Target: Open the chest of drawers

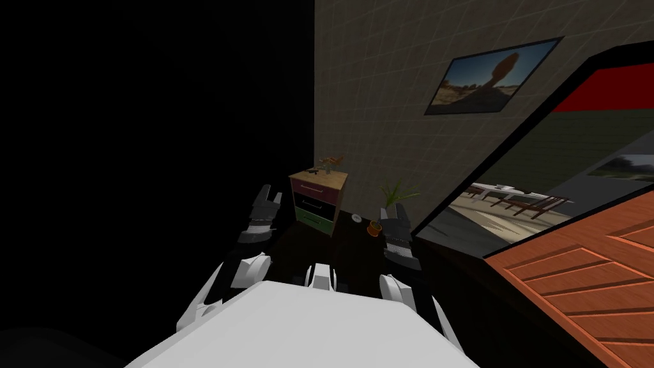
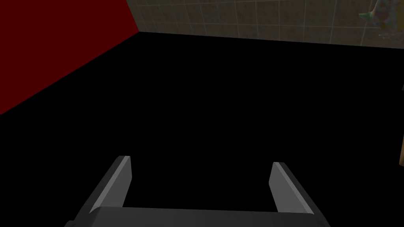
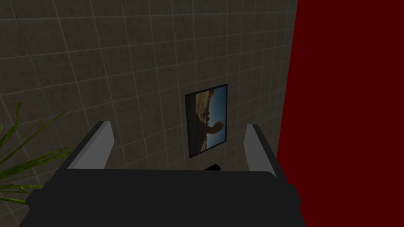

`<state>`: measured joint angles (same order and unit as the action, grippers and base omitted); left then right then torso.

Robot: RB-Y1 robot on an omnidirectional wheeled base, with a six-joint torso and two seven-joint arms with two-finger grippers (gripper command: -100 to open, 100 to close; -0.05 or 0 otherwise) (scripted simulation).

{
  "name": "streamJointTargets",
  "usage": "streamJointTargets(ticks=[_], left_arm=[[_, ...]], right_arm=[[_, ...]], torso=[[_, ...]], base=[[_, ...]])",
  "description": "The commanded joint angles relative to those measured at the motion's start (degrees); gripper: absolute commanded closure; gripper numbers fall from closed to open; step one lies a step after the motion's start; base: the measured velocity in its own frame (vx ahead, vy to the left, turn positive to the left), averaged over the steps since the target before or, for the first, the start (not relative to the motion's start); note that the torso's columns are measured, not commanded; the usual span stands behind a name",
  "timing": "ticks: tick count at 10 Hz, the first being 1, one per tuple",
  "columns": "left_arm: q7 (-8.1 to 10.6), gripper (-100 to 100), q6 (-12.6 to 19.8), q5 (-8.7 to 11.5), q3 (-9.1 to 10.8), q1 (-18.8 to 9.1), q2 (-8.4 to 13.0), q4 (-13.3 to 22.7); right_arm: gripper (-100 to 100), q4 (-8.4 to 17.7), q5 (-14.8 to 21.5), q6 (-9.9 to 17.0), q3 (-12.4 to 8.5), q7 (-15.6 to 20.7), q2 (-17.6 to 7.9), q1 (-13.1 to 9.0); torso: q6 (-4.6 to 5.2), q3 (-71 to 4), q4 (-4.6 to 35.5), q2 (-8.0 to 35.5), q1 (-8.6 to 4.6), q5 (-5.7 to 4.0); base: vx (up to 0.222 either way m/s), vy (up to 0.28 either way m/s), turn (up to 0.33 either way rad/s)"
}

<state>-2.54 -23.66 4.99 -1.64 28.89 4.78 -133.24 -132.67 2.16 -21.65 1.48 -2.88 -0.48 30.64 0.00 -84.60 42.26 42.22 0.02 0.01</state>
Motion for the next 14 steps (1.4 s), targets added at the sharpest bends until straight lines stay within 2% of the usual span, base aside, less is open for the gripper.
streamJointTargets(ticks=[1, 6, 14], left_arm=[[-0.43, -100, -0.7, 1.2, -0.24, -1.2, 2.8, 3.3], [-1.37, -100, -2.7, 4.4, -0.78, -4.0, 4.4, 11.7], [-2.79, -100, -5.6, 9.2, -1.60, -8.2, 4.2, 24.6]], right_arm=[[0, 0.0, 0.0, 0.0, 0.0, 0.0, 0.0, 0.0], [0, 0.0, 0.0, 0.0, 0.0, 0.0, 0.0, 0.0], [0, 0.0, 0.0, 0.0, 0.0, 0.0, 0.0, 0.0]], torso=[[0.00, 0.0, 0.0, 0.0, -0.02, -0.01], [-0.01, 0.0, 0.0, 0.0, 0.00, 0.00], [-0.01, 0.0, 0.0, 0.0, -0.01, -0.01]], base=[[0.059, 0.019, -0.090], [0.080, 0.031, -0.123], [0.072, 0.034, -0.118]])
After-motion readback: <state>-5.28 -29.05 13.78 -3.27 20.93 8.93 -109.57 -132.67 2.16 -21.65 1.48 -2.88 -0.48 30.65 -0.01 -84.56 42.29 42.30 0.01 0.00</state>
